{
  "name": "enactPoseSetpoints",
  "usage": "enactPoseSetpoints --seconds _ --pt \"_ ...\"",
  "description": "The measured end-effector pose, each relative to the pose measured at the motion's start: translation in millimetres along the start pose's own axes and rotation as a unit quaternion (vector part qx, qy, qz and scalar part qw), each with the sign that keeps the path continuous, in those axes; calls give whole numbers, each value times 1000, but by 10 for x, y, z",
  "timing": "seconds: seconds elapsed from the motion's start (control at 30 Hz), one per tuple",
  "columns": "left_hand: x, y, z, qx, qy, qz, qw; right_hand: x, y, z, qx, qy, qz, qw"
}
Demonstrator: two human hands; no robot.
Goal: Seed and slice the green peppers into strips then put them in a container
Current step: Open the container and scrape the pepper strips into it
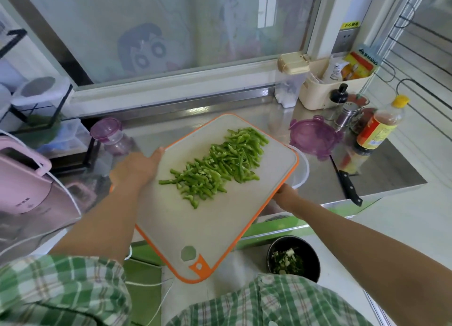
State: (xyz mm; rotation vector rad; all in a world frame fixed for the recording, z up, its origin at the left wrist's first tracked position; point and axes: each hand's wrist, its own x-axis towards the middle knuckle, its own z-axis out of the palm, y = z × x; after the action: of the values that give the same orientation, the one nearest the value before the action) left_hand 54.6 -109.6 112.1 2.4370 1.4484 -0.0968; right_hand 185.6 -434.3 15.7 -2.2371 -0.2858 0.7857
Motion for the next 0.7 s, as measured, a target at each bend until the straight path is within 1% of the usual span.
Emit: enactPoseSetpoints --seconds 0.1,0.17,0.23,0.3,0.37,0.43,0.53,0.6,0.7 --pt "-20 -154 -82 23 15 2 1000 -74 -96 130 38 -50 -13 998" --pt "-47 -218 -142 43 19 -5 999 -89 -71 177 87 -51 -2 995" --pt "-74 -269 -200 48 18 -5 999 -89 0 160 138 -4 15 990" --pt "-56 -324 -242 55 16 -4 998 -92 74 95 140 68 37 987" --pt "13 -388 -262 59 18 -5 998 -64 137 31 80 125 53 988" --pt "71 -420 -290 69 24 5 997 -21 172 16 -1 143 76 987" --pt "131 -412 -328 73 32 22 997 12 121 110 -2 118 76 990" --pt "145 -378 -364 75 33 34 996 0 42 191 27 84 63 994" --pt "163 -328 -421 83 29 42 995 -31 -41 216 68 36 70 995"
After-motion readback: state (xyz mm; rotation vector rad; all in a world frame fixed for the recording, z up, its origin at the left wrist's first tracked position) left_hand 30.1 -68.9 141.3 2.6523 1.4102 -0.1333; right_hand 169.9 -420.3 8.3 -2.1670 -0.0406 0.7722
